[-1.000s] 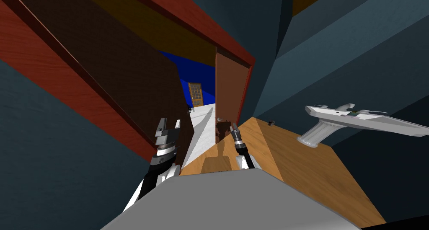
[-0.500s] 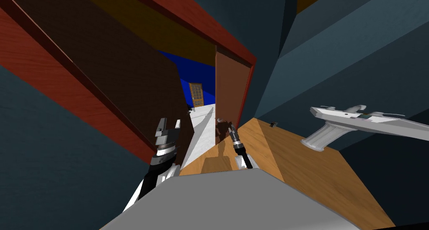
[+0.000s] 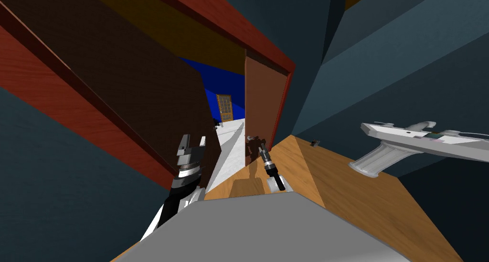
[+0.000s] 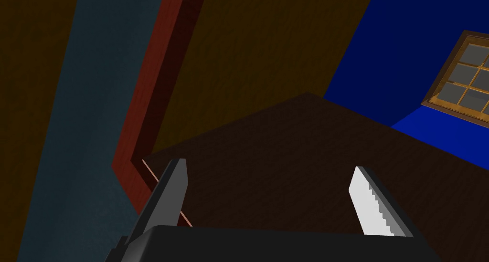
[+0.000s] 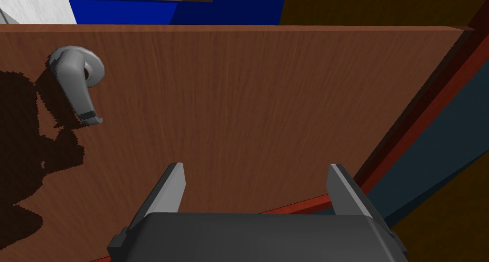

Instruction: Push the door open

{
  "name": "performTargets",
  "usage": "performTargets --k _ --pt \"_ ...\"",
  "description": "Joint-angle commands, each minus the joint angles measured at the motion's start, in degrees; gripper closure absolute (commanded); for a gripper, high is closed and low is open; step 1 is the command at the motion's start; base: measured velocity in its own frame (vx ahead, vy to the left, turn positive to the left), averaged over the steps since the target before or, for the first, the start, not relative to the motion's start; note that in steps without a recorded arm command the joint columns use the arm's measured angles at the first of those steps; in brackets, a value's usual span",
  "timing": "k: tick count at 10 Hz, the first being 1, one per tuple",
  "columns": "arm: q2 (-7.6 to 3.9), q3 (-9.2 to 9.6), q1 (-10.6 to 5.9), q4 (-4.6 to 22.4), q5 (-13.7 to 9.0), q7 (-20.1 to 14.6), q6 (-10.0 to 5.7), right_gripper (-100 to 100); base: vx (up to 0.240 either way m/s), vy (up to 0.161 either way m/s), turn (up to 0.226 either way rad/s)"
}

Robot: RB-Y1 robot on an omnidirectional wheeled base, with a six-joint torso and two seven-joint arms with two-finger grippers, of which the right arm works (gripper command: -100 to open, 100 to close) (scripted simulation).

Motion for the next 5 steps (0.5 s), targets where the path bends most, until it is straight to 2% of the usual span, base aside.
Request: performTargets --k 1,3,4,5 --pt "0.01 0.04 -0.73 2.09 0.21 -0.19 -0.12 -100 0.042 -0.043 0.027" --pt "-0.12 0.23 -3.01 6.42 0.98 -0.89 -0.95 -100 0.05 -0.056 0.063" --pt "-0.12 0.23 -3.01 7.42 0.98 -0.89 -0.95 -100 0.06 -0.047 0.026" --pt "-0.17 0.33 -4.14 9.9 1.36 -1.24 -1.36 -100 0.054 -0.061 0.033"
